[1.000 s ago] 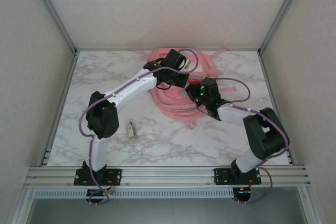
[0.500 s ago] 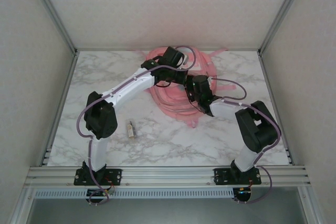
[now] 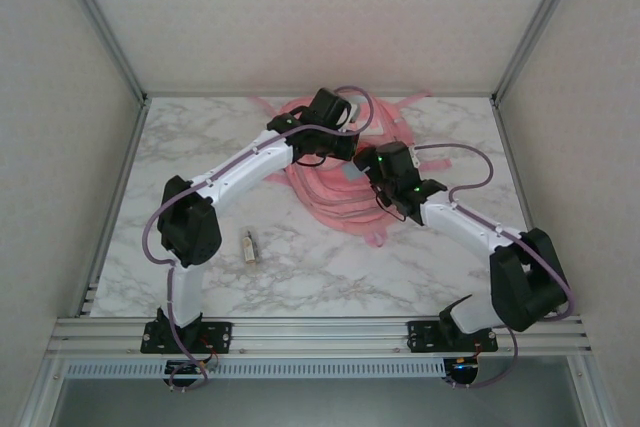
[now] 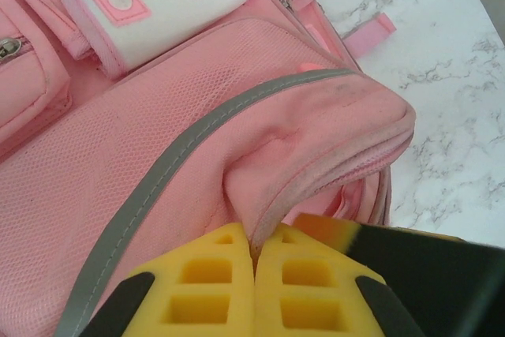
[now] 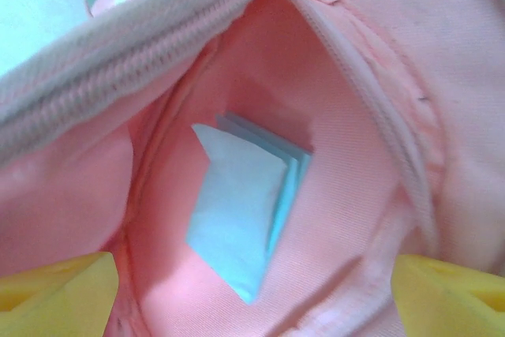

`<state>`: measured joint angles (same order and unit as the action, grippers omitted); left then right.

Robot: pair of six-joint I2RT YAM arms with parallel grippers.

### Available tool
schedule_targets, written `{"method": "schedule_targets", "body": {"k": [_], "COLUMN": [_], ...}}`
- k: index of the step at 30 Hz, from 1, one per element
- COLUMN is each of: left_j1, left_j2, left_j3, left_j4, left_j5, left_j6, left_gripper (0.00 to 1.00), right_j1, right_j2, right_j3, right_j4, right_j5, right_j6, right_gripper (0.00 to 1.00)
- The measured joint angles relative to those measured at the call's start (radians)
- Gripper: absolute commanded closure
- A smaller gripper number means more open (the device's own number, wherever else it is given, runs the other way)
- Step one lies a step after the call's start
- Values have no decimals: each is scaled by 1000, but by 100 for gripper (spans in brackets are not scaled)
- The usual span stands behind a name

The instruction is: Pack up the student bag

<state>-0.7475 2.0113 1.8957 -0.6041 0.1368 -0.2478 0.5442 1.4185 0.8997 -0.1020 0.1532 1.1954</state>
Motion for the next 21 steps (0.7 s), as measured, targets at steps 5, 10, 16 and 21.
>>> {"method": "schedule_targets", "body": {"k": [5,10,16,21], "left_j1": [3,3,12,18], "left_j2": [-5,-51,-205,-374], "left_j3": [-31,-107,-257,-434], "left_j4": [7,19,11,-20], "left_j5": [0,-7,-60,-139], "left_j6": [0,-19,-87,-157], "left_gripper": [92,25,0,0], "right_j1": [0,0,0,0], "right_j2": [-65,-173,-266,-265], "right_j3": [4,5,11,18], "right_j4": [-143,-276,-342,-358], "right_j5": [-22,-6,12,11], "right_j6": [-142,-274,-399,-458], "right_gripper": [1,1,1,1]}}
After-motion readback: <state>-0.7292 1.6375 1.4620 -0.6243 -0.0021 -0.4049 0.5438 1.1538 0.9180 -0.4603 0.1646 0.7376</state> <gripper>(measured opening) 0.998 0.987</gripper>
